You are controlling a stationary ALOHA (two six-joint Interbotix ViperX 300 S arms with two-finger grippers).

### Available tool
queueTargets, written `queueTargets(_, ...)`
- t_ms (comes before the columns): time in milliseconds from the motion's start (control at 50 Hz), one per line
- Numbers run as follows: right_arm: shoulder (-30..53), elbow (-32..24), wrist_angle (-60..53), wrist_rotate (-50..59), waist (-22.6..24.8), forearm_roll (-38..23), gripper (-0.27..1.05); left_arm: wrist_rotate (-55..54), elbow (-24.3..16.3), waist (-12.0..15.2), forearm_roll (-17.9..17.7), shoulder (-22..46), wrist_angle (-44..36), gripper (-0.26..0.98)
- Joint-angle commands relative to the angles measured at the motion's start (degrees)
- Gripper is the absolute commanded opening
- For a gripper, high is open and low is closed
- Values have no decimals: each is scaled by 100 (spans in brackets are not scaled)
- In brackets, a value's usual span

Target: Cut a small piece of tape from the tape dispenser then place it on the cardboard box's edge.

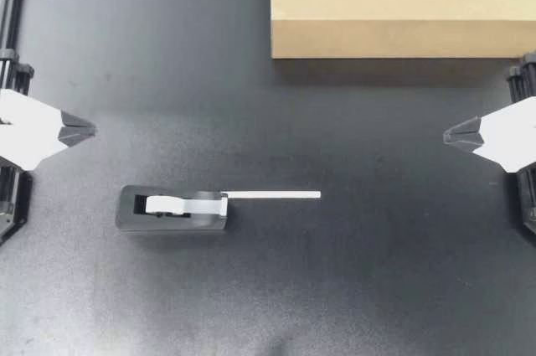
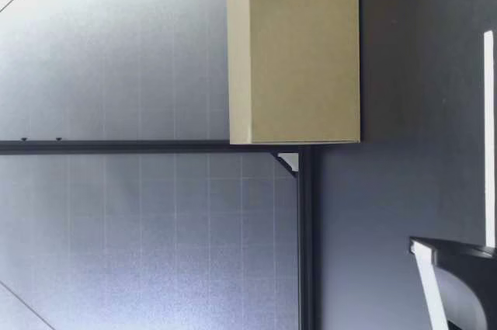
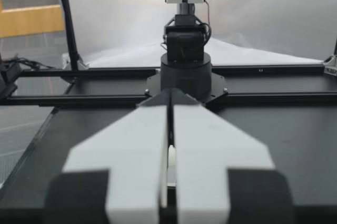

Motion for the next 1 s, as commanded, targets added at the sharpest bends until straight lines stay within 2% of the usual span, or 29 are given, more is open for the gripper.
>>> queueTargets(0,44,-79,-62,0,-44,0,-9,9,-79,114,-9,44,-97,-10)
queueTargets(160,255,-308,-158,0,-44,9,-12,18,-62,114,-9,53,-308,-13)
queueTargets(320,1389,-976,-62,35,-176,88,-12,18,9,114,-9,114,-404,-13)
queueTargets(460,2839,-1898,352,202,-211,176,-12,18,88,114,-9,220,-519,-13)
queueTargets(640,4588,-3261,1696,510,-211,176,-12,9,141,114,-9,264,-563,-13)
queueTargets(980,6407,-5449,4219,448,-26,176,-12,9,343,114,-9,255,-571,-13)
